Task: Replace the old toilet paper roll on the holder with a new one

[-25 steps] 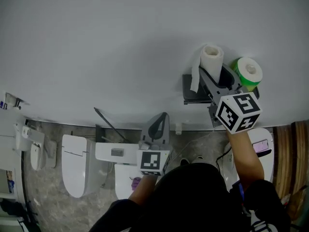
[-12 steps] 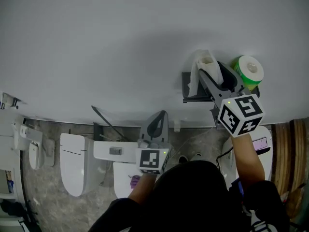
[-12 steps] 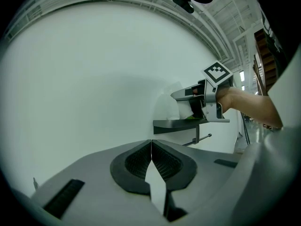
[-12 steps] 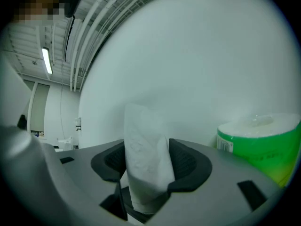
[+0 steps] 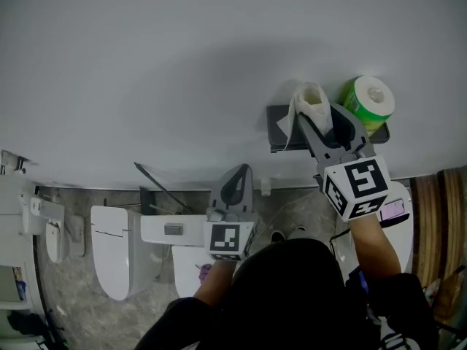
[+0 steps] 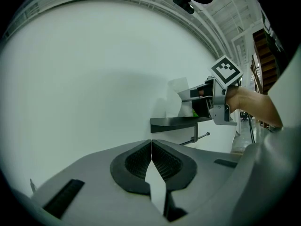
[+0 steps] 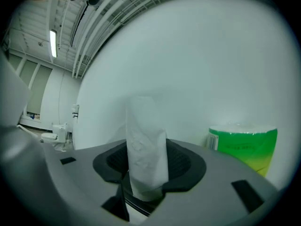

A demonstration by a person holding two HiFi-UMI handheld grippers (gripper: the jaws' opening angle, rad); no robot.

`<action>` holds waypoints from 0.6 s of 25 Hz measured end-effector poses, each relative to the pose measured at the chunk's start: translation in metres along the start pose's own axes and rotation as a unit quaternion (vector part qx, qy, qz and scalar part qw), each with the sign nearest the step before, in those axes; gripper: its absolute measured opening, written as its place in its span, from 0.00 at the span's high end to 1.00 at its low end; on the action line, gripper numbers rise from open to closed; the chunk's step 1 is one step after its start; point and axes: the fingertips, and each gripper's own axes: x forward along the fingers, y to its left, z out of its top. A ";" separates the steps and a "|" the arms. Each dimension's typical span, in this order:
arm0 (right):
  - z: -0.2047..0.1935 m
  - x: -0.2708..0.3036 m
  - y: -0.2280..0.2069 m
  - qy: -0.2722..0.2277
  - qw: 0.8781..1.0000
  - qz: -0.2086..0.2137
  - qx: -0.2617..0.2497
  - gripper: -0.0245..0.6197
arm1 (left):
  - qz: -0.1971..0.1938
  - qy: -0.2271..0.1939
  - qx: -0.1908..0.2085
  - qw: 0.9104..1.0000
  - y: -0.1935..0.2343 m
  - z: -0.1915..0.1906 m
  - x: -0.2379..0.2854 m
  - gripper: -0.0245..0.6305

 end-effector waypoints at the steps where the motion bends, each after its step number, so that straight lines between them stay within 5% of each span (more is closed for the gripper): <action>1: 0.001 0.001 -0.001 0.000 1.000 -0.007 -0.002 0.65 | -0.001 -0.001 -0.003 1.000 -0.001 0.000 0.000 0.93; 15: -0.018 -0.005 -0.003 0.042 0.999 0.000 0.009 0.59 | -0.006 0.005 -0.007 1.000 -0.002 -0.001 0.008 0.93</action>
